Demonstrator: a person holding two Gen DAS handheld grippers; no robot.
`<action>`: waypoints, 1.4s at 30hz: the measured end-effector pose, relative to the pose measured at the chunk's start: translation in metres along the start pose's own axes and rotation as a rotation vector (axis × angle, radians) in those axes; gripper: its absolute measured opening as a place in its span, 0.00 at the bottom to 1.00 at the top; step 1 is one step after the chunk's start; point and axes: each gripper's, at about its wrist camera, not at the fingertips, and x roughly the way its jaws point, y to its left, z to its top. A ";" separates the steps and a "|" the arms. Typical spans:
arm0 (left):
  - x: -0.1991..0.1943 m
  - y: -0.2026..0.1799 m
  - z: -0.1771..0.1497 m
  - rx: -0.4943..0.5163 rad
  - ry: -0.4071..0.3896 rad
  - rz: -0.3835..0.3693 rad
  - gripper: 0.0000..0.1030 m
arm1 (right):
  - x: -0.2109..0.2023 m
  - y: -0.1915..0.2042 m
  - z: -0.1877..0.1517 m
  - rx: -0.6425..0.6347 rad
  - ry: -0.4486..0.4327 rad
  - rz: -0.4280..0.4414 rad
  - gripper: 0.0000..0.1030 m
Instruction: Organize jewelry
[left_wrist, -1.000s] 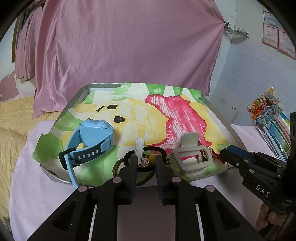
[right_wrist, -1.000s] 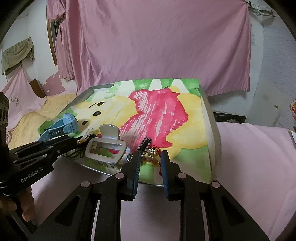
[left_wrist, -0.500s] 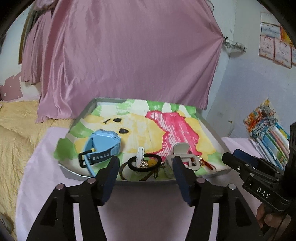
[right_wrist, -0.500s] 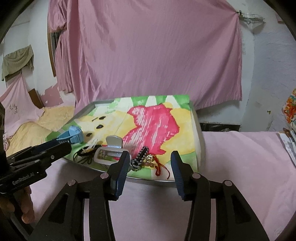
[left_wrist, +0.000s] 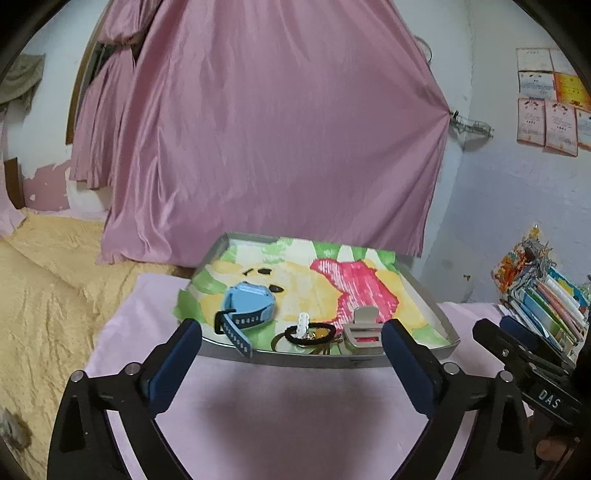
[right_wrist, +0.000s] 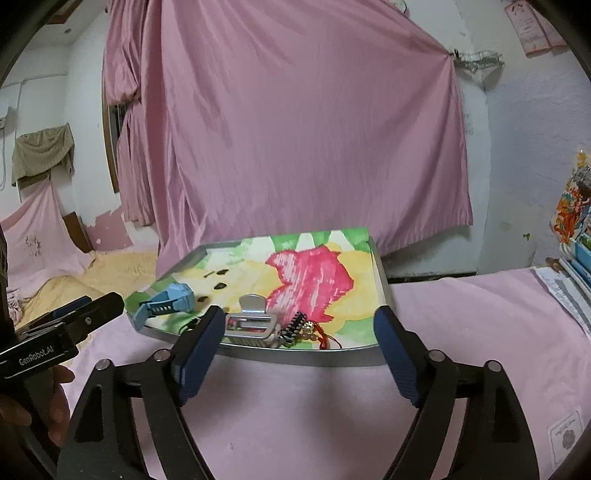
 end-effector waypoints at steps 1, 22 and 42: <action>-0.005 0.000 -0.001 0.001 -0.013 0.001 0.99 | -0.006 0.001 -0.001 -0.001 -0.017 -0.002 0.88; -0.096 0.010 -0.042 0.058 -0.198 0.049 1.00 | -0.108 0.027 -0.043 -0.068 -0.248 0.008 0.97; -0.146 0.026 -0.097 0.068 -0.229 0.078 1.00 | -0.168 0.037 -0.093 -0.061 -0.257 -0.042 0.97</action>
